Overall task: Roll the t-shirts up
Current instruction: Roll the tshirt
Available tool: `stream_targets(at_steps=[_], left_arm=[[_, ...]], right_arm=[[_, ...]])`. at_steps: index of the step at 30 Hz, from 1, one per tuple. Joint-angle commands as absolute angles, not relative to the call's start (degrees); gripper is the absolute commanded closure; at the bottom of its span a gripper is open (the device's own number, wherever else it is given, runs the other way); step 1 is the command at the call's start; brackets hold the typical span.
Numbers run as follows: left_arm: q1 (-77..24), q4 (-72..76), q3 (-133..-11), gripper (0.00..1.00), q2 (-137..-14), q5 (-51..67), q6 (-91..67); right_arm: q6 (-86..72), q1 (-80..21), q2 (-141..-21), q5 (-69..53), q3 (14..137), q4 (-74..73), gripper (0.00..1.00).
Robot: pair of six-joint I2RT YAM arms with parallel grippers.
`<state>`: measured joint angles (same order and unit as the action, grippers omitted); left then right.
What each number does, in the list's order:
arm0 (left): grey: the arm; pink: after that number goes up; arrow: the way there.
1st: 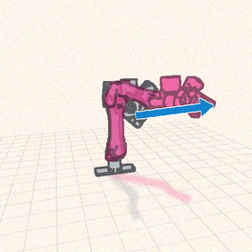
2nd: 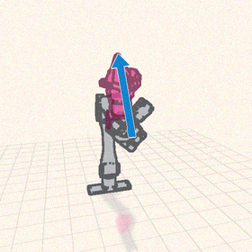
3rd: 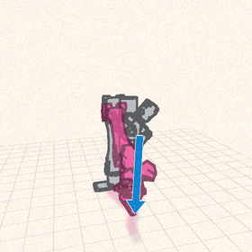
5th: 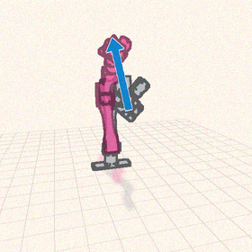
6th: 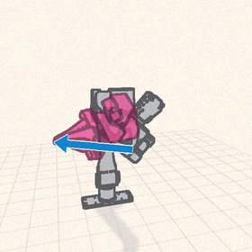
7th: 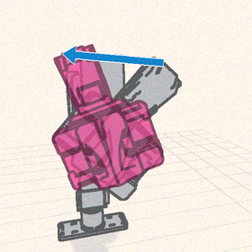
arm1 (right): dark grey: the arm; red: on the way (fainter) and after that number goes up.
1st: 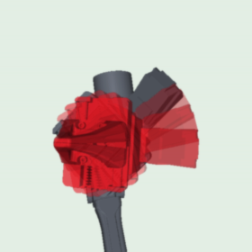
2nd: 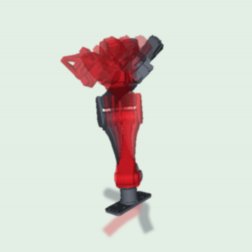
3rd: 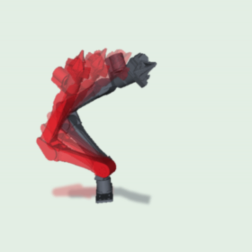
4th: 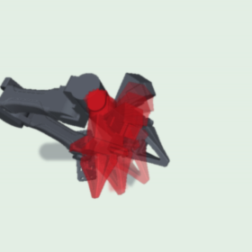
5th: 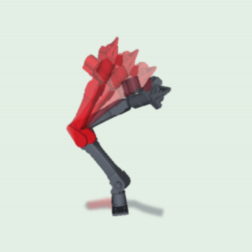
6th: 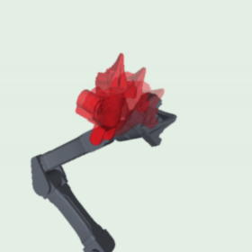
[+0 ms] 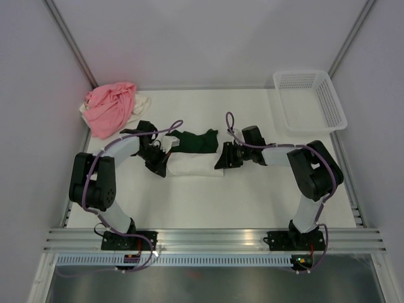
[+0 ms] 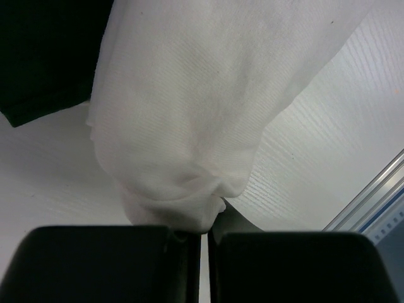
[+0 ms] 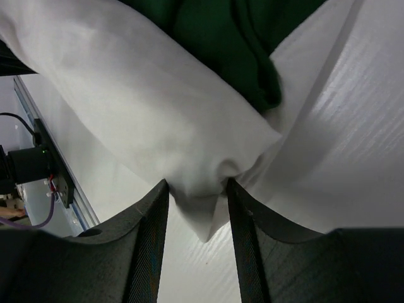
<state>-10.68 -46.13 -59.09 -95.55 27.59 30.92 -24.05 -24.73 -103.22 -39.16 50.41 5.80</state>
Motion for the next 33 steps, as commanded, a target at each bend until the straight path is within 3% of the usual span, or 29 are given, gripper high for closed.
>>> stream_targets(at_steps=[1, 3, 4, 5, 6, 14, 19, 26, 29, 33], left_arm=[[-10.46, -46.67, -60.56, 0.98, -94.83, 28.57, 29.88], [-10.46, -46.67, -60.29, 0.98, -94.75, 28.56, 29.79], [-10.46, -46.67, -60.29, 0.98, -94.66, 28.56, 29.97], [-10.46, -46.84, -60.21, 0.98, -94.66, 28.48, 30.06], [-10.46, -46.93, -60.21, 0.98, -94.57, 28.04, 30.75], [-9.23, -50.62, -58.19, 0.98, -94.22, 20.23, 40.33], [-9.14, -52.64, -59.50, 0.98, -93.96, 18.72, 45.09], [-9.14, -54.75, -61.43, 0.98, -94.75, 24.77, 43.87], [-9.14, -54.49, -62.05, 0.97, -95.01, 27.24, 41.15], [-7.21, -54.75, -63.72, 0.40, -95.01, 29.96, 39.20]], right_arm=[[-24.52, -24.17, -106.35, -39.02, 51.85, 7.82, 0.52], [-24.26, -24.08, -106.87, -40.33, 51.86, 8.43, 0.59], [-24.08, -24.17, -107.14, -40.95, 52.29, 8.35, 0.85], [-23.82, -24.08, -107.31, -41.57, 52.64, 8.00, 0.95], [-23.12, -24.08, -107.31, -42.53, 53.08, 6.26, 1.00], [-12.58, -15.65, -103.18, -44.56, 54.75, -7.44, 1.00], [-14.68, -15.64, -102.31, -45.80, 54.84, -5.89, 1.00], [-13.00, -18.19, -103.71, -44.91, 57.83, -7.48, 1.00], [-16.86, -19.16, -104.24, -44.39, 57.13, -3.27, 0.94], [-18.98, -19.34, -105.64, -43.60, 58.79, -2.02, 0.88]])
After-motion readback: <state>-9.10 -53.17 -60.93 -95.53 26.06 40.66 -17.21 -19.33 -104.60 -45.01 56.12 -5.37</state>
